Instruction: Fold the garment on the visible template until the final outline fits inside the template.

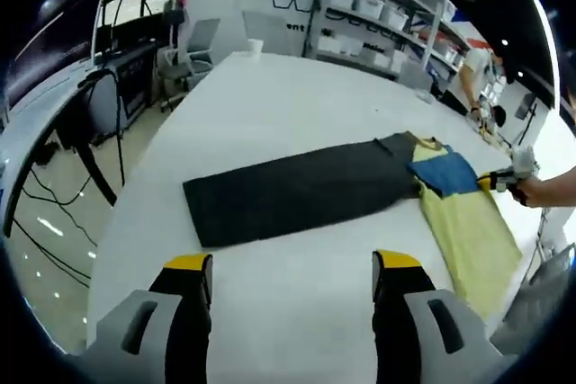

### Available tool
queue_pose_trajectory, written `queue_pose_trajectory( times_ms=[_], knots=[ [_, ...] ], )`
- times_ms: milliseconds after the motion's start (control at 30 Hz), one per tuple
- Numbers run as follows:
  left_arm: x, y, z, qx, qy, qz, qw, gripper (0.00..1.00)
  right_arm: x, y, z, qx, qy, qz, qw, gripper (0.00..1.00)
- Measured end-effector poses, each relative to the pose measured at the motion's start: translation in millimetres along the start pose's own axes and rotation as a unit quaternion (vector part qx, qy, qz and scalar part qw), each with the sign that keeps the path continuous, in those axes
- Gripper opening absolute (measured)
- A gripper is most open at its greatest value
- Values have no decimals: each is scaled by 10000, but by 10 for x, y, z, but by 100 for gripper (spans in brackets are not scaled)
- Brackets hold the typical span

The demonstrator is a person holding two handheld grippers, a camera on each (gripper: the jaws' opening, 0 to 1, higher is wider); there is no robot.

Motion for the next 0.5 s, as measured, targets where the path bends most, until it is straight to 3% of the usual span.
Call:
queue_pose_trajectory(
  times_ms=[167,267,500],
  knots=[
    [40,38,-85,-149,66,59,9999,71,-30,26,17,7,-32,51,10000,3],
    [78,48,-138,-284,90,114,9995,70,-84,126,0,115,54,329,9994,6],
    [127,40,-200,-532,127,167,9984,67,-176,341,-165,366,683,931,9926,15]
  ],
)
Point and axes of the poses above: the point that each gripper's makers call its tool centre point, and the gripper's own axes: x roughly forward along the fingers, z roughly to its right, y roughly out of its top, the point moved 8 cm from there along -x, roughly backward along the fingers, and after that the axes turned 7 degrees about -y, right-handed, at the moved point
